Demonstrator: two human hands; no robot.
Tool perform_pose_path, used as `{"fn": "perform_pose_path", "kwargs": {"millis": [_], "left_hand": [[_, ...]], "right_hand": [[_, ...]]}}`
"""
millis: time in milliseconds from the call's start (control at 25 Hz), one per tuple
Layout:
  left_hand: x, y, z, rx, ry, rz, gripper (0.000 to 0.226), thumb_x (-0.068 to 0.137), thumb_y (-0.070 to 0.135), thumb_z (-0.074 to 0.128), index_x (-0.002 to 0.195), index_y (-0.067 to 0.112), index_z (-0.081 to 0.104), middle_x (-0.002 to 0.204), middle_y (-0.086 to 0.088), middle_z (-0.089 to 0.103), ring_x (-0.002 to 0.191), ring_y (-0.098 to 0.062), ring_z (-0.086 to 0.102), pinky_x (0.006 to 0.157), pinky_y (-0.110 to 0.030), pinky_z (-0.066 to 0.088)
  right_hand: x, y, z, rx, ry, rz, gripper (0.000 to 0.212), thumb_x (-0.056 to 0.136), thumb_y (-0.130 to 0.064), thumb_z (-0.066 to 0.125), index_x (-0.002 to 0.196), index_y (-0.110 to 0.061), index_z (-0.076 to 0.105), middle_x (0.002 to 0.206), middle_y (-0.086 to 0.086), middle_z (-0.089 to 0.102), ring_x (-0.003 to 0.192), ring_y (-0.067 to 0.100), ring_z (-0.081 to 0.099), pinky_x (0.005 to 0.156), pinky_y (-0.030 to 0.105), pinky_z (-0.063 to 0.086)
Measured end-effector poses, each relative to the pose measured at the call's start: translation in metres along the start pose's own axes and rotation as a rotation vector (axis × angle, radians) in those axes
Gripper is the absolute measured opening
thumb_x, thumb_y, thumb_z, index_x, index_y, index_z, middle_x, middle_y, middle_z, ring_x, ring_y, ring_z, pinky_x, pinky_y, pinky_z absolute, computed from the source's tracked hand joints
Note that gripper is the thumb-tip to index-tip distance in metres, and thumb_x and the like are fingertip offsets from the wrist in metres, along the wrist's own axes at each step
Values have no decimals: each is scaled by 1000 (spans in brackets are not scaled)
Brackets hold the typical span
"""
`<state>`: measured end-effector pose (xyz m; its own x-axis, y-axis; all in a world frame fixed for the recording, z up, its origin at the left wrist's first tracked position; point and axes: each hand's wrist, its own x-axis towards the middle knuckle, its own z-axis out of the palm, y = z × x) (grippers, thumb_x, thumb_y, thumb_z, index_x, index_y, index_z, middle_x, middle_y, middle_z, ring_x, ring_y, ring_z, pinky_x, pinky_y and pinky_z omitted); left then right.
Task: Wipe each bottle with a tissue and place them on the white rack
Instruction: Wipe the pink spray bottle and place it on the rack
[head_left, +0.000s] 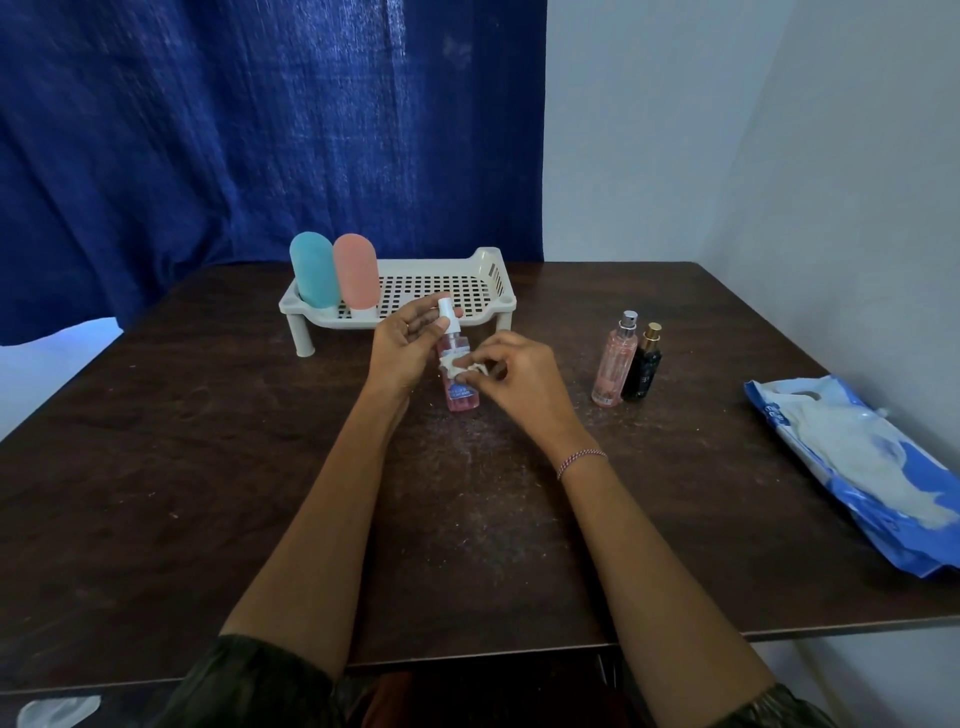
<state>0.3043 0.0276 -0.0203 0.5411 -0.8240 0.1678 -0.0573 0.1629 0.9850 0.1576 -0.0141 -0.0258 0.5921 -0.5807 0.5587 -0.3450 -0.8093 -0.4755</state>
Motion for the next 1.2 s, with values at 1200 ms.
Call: {"fn": "perform_pose_path", "kwargs": {"millis": [1200], "left_hand": [[4,2,-2,11,101,-131,37,84,14,69,120,6,59,116,-12,66,101,-22,67,90,-43,54]], "right_hand": [[-5,7,-2,77,-191,92,20,71,-7,77,91,-11,74,96,4,65,84,16,60,78,24,49]]}}
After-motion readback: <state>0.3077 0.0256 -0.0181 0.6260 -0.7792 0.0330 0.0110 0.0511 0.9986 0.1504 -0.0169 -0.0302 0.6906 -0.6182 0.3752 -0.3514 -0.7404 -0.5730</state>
